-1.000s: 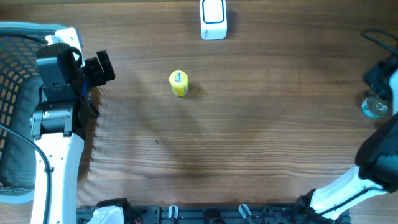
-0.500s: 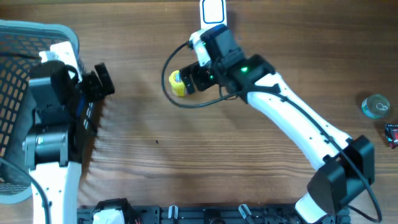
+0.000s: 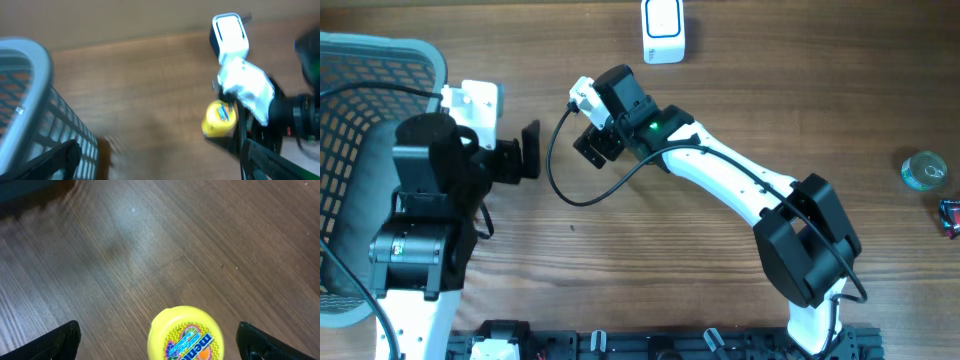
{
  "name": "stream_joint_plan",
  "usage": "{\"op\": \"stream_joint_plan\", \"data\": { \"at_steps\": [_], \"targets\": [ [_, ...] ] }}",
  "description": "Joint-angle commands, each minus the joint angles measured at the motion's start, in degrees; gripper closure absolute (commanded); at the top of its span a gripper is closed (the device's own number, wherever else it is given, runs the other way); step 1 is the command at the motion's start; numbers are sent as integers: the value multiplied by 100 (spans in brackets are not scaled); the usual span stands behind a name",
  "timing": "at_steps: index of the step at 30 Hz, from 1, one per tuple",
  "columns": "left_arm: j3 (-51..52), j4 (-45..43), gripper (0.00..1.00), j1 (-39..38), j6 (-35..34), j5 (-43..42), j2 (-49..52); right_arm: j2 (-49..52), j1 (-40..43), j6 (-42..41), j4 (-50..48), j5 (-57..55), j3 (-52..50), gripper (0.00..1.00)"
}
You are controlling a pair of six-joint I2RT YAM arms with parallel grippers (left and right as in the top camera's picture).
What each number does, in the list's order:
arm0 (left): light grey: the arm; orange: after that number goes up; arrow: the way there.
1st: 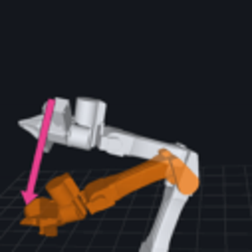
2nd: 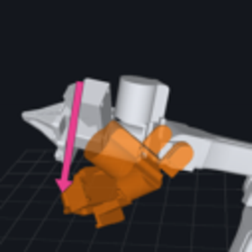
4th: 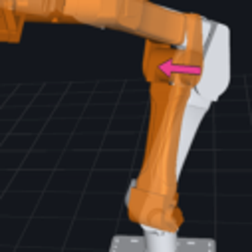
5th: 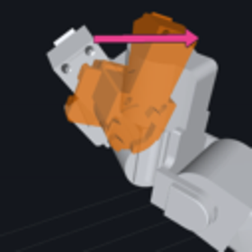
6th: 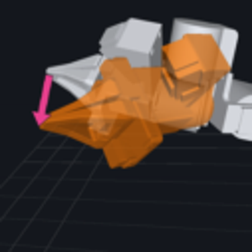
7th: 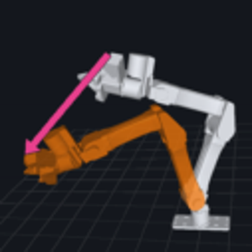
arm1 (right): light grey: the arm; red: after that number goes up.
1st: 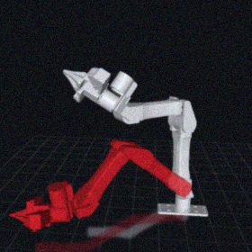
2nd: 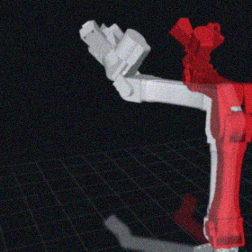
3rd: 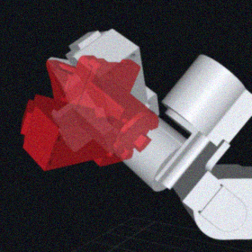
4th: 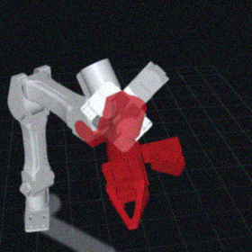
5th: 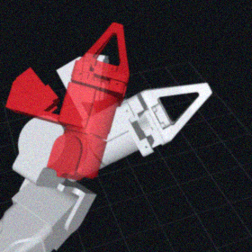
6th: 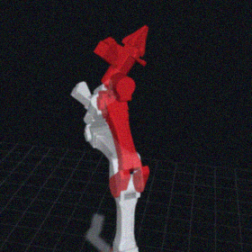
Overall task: Scan the item barcode
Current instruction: 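Reach the right gripper down to the yellow tube and grasp it, then lift the yellow tube and carry it up toward the scanner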
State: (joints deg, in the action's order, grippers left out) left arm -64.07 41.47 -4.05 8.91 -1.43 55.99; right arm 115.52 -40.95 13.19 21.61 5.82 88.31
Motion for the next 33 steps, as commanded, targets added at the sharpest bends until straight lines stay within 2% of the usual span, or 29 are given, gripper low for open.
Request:
{"op": "stream_joint_plan", "data": {
  "at_steps": [1,9,10,13,17,19,21,28,33],
  "targets": [
    [33,337,0,-66,269,-39,120,271,28,79,-35,-221,-2,0],
    [33,57,0,-42,267,304,269,752,31,46,-328,-251,-2,1],
    [33,61,0,-2,264,343,269,752,31,31,-387,-284,-2,5],
    [33,63,0,175,267,345,280,752,31,15,-433,-282,-2,32],
    [33,63,0,323,234,345,280,752,31,17,-391,-306,-2,36],
    [33,83,0,323,225,345,280,752,31,20,-339,-461,-2,45],
    [33,83,0,321,225,345,280,752,42,35,-168,-612,-2,61],
    [33,87,0,321,227,345,282,651,243,26,350,-710,-2,69],
    [33,85,0,321,225,343,291,133,789,44,1401,-398,-2,73]
  ]
}}
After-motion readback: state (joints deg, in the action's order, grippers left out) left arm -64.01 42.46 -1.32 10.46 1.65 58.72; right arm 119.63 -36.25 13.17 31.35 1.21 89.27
